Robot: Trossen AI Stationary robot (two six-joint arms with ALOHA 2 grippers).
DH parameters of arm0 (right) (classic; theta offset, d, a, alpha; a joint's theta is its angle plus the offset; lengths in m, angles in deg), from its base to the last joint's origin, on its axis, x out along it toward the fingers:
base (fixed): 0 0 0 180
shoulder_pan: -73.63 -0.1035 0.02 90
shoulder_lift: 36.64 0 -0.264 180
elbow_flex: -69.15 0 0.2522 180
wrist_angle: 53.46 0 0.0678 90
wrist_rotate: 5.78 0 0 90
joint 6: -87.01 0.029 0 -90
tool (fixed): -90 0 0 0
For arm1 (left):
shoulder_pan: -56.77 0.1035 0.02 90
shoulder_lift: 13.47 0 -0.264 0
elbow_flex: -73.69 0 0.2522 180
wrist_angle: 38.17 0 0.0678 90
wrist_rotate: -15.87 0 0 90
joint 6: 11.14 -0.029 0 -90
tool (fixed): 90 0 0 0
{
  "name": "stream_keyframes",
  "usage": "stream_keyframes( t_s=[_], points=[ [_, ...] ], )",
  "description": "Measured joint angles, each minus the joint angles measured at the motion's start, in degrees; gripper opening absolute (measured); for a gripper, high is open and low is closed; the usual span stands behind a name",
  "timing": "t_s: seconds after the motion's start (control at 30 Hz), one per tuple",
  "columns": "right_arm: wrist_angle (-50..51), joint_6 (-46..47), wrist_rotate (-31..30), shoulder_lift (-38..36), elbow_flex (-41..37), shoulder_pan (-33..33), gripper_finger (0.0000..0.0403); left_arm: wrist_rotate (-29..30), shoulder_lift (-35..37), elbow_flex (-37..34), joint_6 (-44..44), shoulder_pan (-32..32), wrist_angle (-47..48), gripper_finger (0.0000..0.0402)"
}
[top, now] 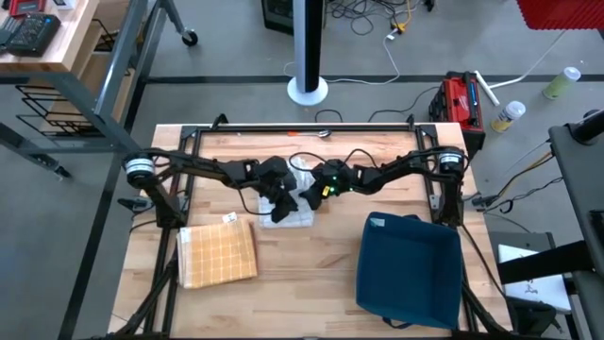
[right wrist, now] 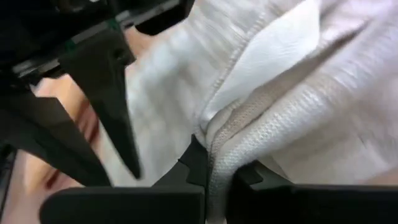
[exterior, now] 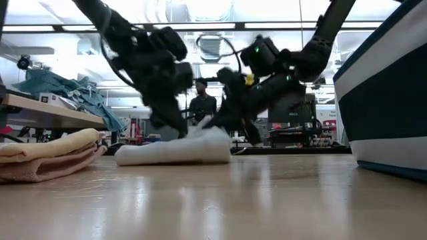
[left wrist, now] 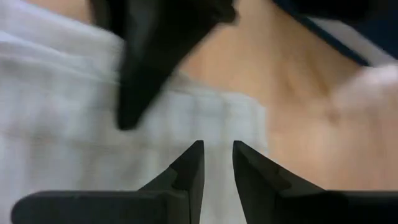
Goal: Fold towel
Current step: Stack the folded white towel on top of the folded yellow towel
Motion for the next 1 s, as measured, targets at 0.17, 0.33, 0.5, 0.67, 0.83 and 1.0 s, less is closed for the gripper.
stream_keyframes(
  t_s=[0.17,0.33,0.5,0.67,0.83,1.0],
  points=[
    [0.3,-3.0,1.8,-4.2,0.0,0.2,0.0009,-1.2,7.9,1.3,0.4,-0.4,18.1,0.0075],
    [2.8,-5.7,2.1,-8.2,0.3,0.2,0.0009,11.2,19.7,0.6,3.7,-2.5,27.6,0.0075],
    [12.4,-6.4,1.5,-9.4,2.6,0.1,0.0009,22.2,31.1,-0.1,11.6,-6.2,33.1,0.0075],
    [23.4,-7.4,-2.2,-8.5,3.6,-0.3,0.0009,26.8,37.1,-1.6,18.2,-10.3,34.1,0.0075],
    [31.6,-11.8,-3.6,-8.6,5.4,-0.2,0.0067,32.0,35.1,-4.4,19.4,-12.4,29.7,0.0075],
    [43.8,-16.3,-5.7,-8.6,10.5,-0.2,0.0154,32.2,27.2,-6.2,16.2,-12.3,15.6,0.0075]
  ],
)
